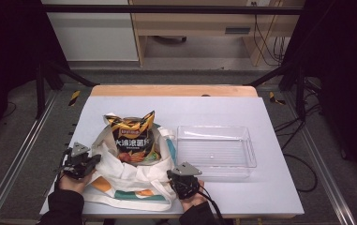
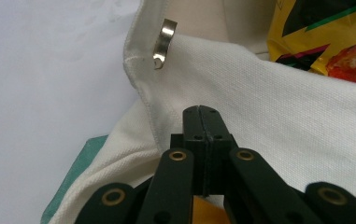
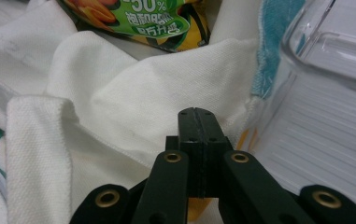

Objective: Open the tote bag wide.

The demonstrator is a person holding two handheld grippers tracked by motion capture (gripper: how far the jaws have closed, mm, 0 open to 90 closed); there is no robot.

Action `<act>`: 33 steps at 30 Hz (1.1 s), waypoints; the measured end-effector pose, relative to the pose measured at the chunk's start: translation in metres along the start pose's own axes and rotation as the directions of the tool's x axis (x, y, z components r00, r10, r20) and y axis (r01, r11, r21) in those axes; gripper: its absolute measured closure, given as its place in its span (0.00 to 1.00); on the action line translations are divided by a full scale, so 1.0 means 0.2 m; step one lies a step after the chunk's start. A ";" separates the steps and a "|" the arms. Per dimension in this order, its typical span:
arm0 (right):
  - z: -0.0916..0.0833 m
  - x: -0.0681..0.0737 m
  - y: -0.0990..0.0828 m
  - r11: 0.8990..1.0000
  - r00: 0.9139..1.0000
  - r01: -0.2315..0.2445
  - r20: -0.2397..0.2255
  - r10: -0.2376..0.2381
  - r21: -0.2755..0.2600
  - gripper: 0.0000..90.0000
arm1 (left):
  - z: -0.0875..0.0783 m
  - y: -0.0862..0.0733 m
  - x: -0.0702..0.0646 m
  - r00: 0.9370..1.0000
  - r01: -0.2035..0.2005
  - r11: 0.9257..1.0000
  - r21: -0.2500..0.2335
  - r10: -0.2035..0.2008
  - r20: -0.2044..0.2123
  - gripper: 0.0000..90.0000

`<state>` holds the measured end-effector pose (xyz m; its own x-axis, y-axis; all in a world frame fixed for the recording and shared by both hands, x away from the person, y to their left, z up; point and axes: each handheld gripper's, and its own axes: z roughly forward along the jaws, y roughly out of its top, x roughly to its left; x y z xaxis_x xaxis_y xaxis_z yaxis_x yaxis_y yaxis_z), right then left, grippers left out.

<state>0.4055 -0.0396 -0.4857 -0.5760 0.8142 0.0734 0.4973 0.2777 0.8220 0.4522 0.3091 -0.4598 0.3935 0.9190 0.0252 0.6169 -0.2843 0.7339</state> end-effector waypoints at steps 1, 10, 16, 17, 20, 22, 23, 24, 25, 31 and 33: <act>0.00 0.00 0.00 1.000 1.000 0.000 0.000 0.000 0.000 1.00 | 0.00 0.00 0.00 1.000 0.000 1.000 0.000 0.000 0.000 1.00; 0.01 -0.01 0.01 0.998 1.000 0.007 -0.022 -0.006 0.054 1.00 | 0.01 -0.01 -0.02 1.000 -0.016 1.000 0.014 0.016 0.002 1.00; 0.02 -0.01 -0.01 0.999 1.000 0.006 -0.015 -0.005 0.039 1.00 | 0.03 -0.02 -0.03 1.000 -0.020 1.000 0.020 0.020 0.000 1.00; 0.02 -0.01 -0.01 0.999 1.000 0.006 -0.015 -0.005 0.039 1.00 | 0.03 -0.02 -0.03 1.000 -0.020 1.000 0.020 0.020 0.000 1.00; 0.01 -0.01 -0.01 0.999 1.000 0.011 -0.014 -0.010 0.031 1.00 | 0.02 -0.01 -0.03 1.000 -0.028 1.000 0.004 0.028 -0.005 1.00; 0.01 -0.01 -0.01 1.000 1.000 0.006 -0.017 -0.005 0.021 1.00 | 0.02 -0.01 -0.03 1.000 -0.020 1.000 -0.003 0.020 0.002 0.97; 0.01 -0.01 -0.01 1.000 1.000 0.006 -0.024 -0.006 0.017 0.97 | 0.00 -0.01 -0.02 1.000 -0.008 1.000 -0.023 0.009 0.016 0.94; 0.00 -0.01 -0.01 1.000 0.999 0.001 -0.036 0.000 0.009 0.94 | 0.00 -0.01 -0.02 1.000 -0.010 1.000 -0.028 0.011 0.022 0.91; 0.00 -0.01 0.00 1.000 0.999 0.012 -0.044 -0.012 0.001 0.94 | -0.01 -0.01 -0.02 1.000 -0.003 0.999 -0.041 0.004 0.025 0.89; -0.06 0.01 0.05 0.998 0.996 0.027 -0.082 -0.032 -0.050 0.79 | -0.08 0.01 -0.04 1.000 -0.001 0.994 -0.113 0.004 0.030 0.72; -0.08 0.01 0.07 0.997 0.994 0.029 -0.102 -0.036 -0.073 0.76 | -0.11 0.01 -0.04 0.999 0.002 0.988 -0.155 0.003 0.033 0.67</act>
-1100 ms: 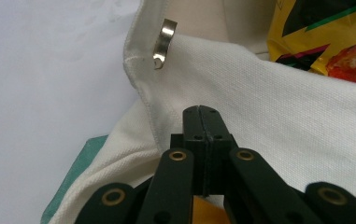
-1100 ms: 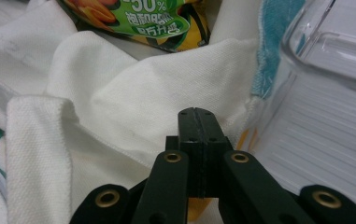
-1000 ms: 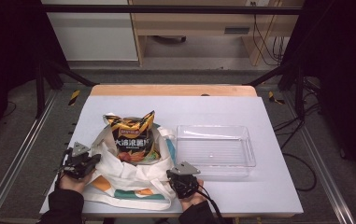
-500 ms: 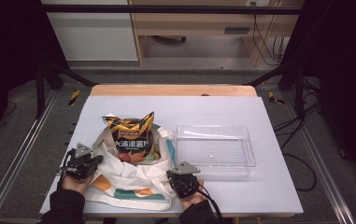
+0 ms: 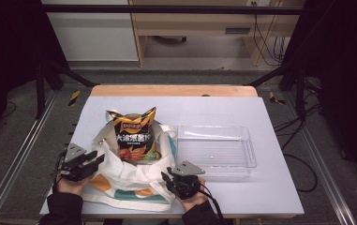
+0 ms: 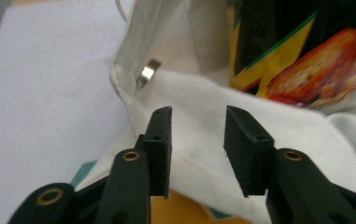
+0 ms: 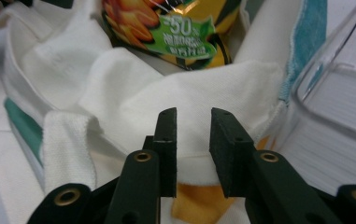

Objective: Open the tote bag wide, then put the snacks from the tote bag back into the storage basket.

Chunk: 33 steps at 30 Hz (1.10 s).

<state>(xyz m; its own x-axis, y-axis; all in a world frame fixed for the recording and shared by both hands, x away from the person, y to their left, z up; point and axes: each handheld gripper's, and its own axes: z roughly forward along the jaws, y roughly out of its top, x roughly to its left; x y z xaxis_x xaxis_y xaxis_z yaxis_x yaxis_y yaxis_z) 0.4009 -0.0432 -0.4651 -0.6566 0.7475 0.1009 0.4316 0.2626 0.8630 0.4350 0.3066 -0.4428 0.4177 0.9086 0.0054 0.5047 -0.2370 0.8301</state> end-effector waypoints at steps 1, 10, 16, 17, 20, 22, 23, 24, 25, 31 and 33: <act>-0.01 0.00 0.01 1.000 1.000 0.001 -0.010 -0.001 -0.011 0.73 | -0.04 0.01 -0.01 1.000 0.012 0.999 -0.044 -0.012 0.001 0.64; -0.06 -0.03 0.09 0.995 0.997 -0.032 -0.067 0.025 -0.098 0.56 | -0.11 0.07 -0.04 1.000 0.018 0.993 -0.117 -0.017 0.007 0.46; -0.10 -0.03 0.17 0.990 0.999 -0.012 -0.054 0.004 -0.143 0.47 | -0.14 0.10 -0.06 0.999 0.049 0.990 -0.131 -0.047 0.018 0.37; -0.10 -0.04 0.19 0.988 0.999 -0.009 -0.051 0.002 -0.155 0.46 | -0.14 0.11 -0.06 0.999 0.053 0.990 -0.128 -0.051 0.017 0.36; -0.11 -0.04 0.22 0.986 0.999 -0.010 -0.046 0.002 -0.164 0.45 | -0.15 0.12 -0.07 0.999 0.054 0.990 -0.134 -0.054 0.004 0.35; -0.12 -0.05 0.25 0.985 0.999 -0.002 -0.037 -0.004 -0.172 0.44 | -0.16 0.13 -0.07 0.998 0.064 0.987 -0.145 -0.066 -0.006 0.34; -0.13 -0.06 0.28 0.984 0.999 0.004 -0.030 -0.009 -0.176 0.43 | -0.17 0.14 -0.07 0.997 0.069 0.986 -0.150 -0.071 -0.005 0.34; -0.13 -0.06 0.29 0.984 1.000 0.005 -0.025 -0.010 -0.179 0.43 | -0.17 0.14 -0.06 0.997 0.073 0.985 -0.155 -0.075 -0.003 0.33; -0.13 -0.07 0.31 0.984 1.000 0.010 -0.023 -0.015 -0.180 0.43 | -0.17 0.15 -0.06 0.997 0.075 0.985 -0.156 -0.076 0.000 0.32; -0.14 -0.09 0.37 0.981 1.000 0.007 -0.016 -0.011 -0.194 0.43 | -0.19 0.19 -0.07 0.997 0.081 0.984 -0.160 -0.081 0.004 0.31; -0.13 -0.09 0.38 0.982 1.000 0.009 -0.014 -0.012 -0.191 0.43 | -0.19 0.20 -0.07 0.997 0.079 0.983 -0.165 -0.080 0.004 0.31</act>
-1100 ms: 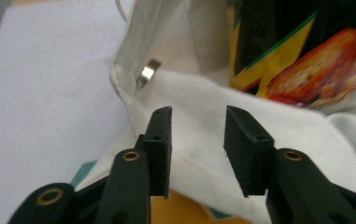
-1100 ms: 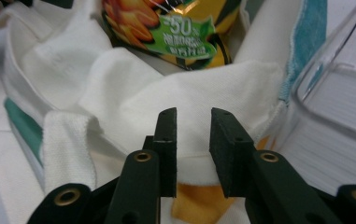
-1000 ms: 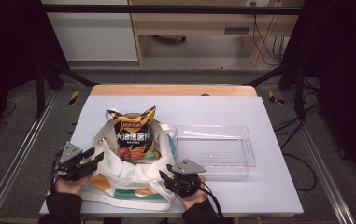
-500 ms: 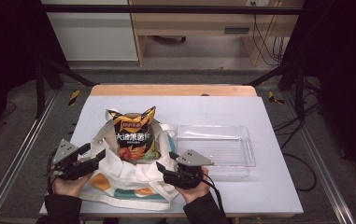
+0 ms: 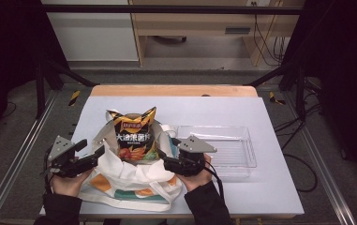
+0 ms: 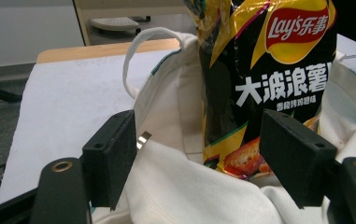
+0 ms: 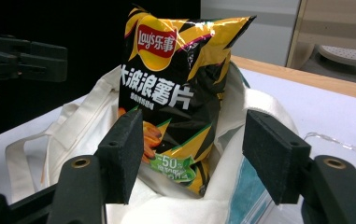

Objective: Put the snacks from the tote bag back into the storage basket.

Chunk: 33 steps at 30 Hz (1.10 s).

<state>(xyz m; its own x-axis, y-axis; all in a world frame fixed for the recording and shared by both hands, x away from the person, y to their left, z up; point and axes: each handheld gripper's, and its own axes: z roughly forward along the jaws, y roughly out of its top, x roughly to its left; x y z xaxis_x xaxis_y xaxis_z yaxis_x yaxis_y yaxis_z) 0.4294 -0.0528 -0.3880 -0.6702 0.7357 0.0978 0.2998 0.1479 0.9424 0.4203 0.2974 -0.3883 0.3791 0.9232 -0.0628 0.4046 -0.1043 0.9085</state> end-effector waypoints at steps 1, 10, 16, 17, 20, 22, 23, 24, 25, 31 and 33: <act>0.00 0.00 0.00 1.000 1.000 0.000 0.000 0.000 0.000 0.43 | 0.00 0.00 0.00 1.000 0.000 1.000 0.000 0.000 0.000 0.31; 0.05 -0.02 0.08 1.000 1.000 -0.005 0.023 0.005 0.007 0.42 | 0.01 0.08 -0.04 0.999 -0.045 0.999 -0.008 0.045 -0.002 0.29; 0.08 0.00 0.13 1.000 1.000 0.003 0.031 -0.003 0.004 0.44 | 0.05 0.14 -0.06 0.999 -0.051 0.999 -0.011 0.051 0.006 0.32; 0.09 0.00 0.14 1.000 1.000 0.002 0.030 -0.002 0.008 0.45 | 0.06 0.15 -0.06 0.999 -0.050 0.999 -0.010 0.050 0.009 0.33; 0.10 0.00 0.15 1.000 1.000 -0.005 0.020 0.004 0.006 0.47 | 0.08 0.17 -0.07 0.999 -0.051 0.999 -0.006 0.051 0.008 0.35; 0.11 -0.01 0.16 1.000 1.000 -0.009 0.019 0.009 0.009 0.48 | 0.10 0.18 -0.07 0.999 -0.053 0.999 -0.005 0.053 0.009 0.36; 0.12 -0.01 0.16 1.000 1.000 -0.010 0.019 0.010 0.011 0.48 | 0.11 0.19 -0.07 0.999 -0.049 0.999 -0.004 0.049 0.010 0.37; 0.13 -0.01 0.16 1.000 1.000 -0.014 0.016 0.013 0.014 0.49 | 0.12 0.19 -0.07 0.999 -0.047 0.999 -0.002 0.047 0.012 0.37; 0.14 -0.01 0.16 1.000 1.000 -0.015 0.015 0.015 0.015 0.49 | 0.12 0.19 -0.07 0.999 -0.047 0.999 -0.002 0.047 0.012 0.38; 0.18 -0.01 0.16 0.999 1.000 -0.020 0.020 0.019 0.027 0.52 | 0.18 0.21 -0.09 0.997 -0.063 0.997 0.034 0.062 0.042 0.47; 0.19 -0.01 0.16 0.999 1.000 -0.019 0.021 0.018 0.029 0.52 | 0.21 0.22 -0.10 0.997 -0.060 0.997 0.041 0.058 0.054 0.50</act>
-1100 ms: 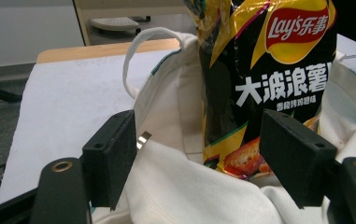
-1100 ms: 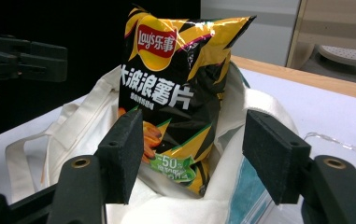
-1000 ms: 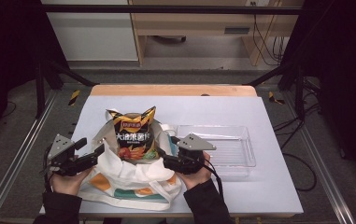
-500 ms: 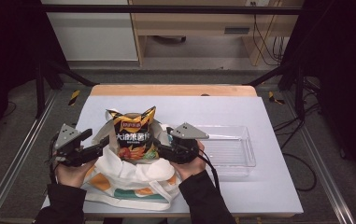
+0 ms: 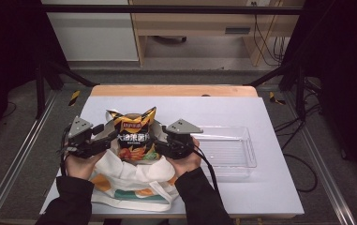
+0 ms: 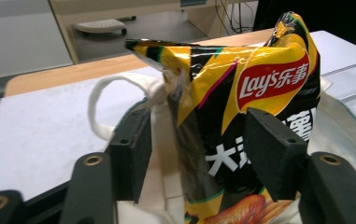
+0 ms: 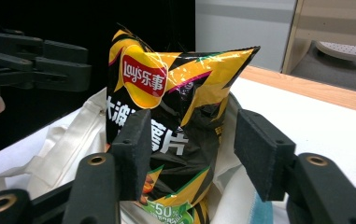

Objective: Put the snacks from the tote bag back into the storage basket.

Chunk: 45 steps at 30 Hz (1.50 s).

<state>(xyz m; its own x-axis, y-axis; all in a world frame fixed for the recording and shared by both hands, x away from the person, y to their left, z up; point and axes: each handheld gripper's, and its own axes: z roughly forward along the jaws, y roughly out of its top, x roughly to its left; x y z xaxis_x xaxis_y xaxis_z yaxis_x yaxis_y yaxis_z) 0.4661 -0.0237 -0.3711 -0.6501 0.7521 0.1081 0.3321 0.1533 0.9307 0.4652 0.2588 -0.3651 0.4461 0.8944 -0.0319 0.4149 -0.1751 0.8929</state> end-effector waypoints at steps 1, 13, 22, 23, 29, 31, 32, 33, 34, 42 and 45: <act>0.02 0.01 0.00 1.000 1.000 0.003 -0.001 -0.003 0.007 0.54 | 0.03 0.00 -0.01 1.000 -0.005 1.000 0.012 0.005 0.000 0.51; 0.12 0.03 0.00 0.999 1.000 0.012 0.004 -0.012 0.041 0.58 | 0.10 -0.01 0.00 0.999 0.020 0.999 0.030 -0.021 0.040 0.80; 0.19 0.03 0.01 0.998 1.000 -0.016 0.008 0.016 0.053 0.61 | 0.10 -0.02 0.03 0.998 0.033 0.999 0.024 -0.034 0.047 0.97; 0.20 0.04 0.01 0.998 1.000 -0.019 0.009 0.019 0.057 0.62 | 0.10 -0.02 0.02 0.999 0.029 0.999 0.025 -0.030 0.044 0.98; 0.25 0.06 0.02 0.998 0.999 -0.009 0.040 0.006 0.068 0.77 | 0.09 -0.03 0.02 0.999 0.024 0.999 0.026 -0.025 0.038 0.99; 0.25 0.06 0.02 0.997 0.999 -0.008 0.045 0.005 0.074 0.80 | 0.09 -0.03 0.02 0.999 0.025 0.999 0.026 -0.026 0.038 0.99; 0.25 0.06 0.01 0.997 0.999 -0.006 0.046 0.002 0.080 0.89 | 0.09 -0.03 0.02 0.999 0.025 0.999 0.026 -0.026 0.038 0.99; 0.25 0.06 0.01 0.996 0.999 -0.003 0.049 -0.001 0.085 0.93 | 0.09 -0.03 0.02 0.999 0.026 0.999 0.024 -0.027 0.040 0.99; 0.25 0.06 0.01 0.996 0.999 0.005 0.049 -0.009 0.084 0.95 | 0.09 -0.03 0.02 0.999 0.025 0.999 0.023 -0.026 0.040 0.99; 0.23 0.06 0.01 0.996 0.999 0.022 0.044 -0.026 0.082 1.00 | 0.08 -0.03 0.02 0.998 0.028 1.000 0.005 -0.028 0.049 0.82; 0.22 0.07 0.00 0.996 0.998 0.043 0.036 -0.046 0.074 1.00 | 0.08 -0.02 0.02 0.998 0.028 1.000 -0.015 -0.027 0.055 0.65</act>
<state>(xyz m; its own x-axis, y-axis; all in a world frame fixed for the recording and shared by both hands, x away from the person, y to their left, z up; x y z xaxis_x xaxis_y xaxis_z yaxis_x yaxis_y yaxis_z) 0.4874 0.0146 -0.3843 -0.6399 0.7667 0.0526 0.3533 0.2327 0.9061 0.4774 0.2568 -0.3753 0.4780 0.8747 -0.0805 0.4149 -0.1440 0.8984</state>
